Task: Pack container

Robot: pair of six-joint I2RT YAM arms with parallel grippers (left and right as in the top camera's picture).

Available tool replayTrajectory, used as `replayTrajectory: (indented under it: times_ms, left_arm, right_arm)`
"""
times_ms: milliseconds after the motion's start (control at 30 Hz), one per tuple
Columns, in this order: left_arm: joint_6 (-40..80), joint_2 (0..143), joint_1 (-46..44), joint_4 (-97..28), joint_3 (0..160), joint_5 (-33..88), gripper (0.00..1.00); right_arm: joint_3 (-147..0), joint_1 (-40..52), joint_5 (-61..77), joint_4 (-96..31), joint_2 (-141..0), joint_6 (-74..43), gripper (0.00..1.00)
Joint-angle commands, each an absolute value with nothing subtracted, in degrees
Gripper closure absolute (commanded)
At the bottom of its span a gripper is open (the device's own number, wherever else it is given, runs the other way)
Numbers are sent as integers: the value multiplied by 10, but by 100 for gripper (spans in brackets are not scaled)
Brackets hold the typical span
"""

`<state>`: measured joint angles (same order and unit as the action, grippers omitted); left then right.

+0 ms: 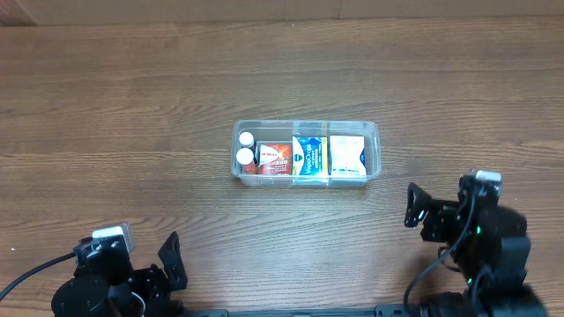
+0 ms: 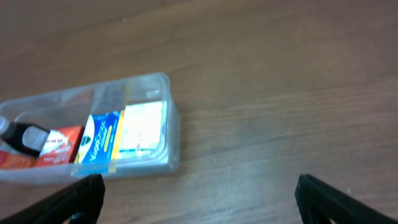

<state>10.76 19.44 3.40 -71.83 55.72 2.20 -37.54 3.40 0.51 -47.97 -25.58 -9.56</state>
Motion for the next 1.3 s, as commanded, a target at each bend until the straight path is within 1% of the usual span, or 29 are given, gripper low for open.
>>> replayTrajectory:
  times_ms: [0,200,267,300,400,500,1267]
  left_arm:
    - [118,192,32,-718,554,26,0]
    - [118,192,32,-718,554,26,0]
    - [118,192,32,-718,554,26,0]
    - [118,192,32,-718,554,26,0]
    - [118,192,32,-718,554,26,0]
    - [118,192,32,-718,554,26,0]
    - [118,192,32,-718,554,26,0]
  right_arm:
    - [-278,34,28,-409,-155,-50,0]
    - [-142,35,47,-232,-44,-42,0]
    - [-88,35,46,-145,-1,-40,0]
    - [-55,35,44,-74,-2,-38,0]
    - [-3,35,39,19,-2,-25,0]
    - [-4,37,2,-54,-2,-15,0]
    - [-5,41,11,-48,-2,-19,0]
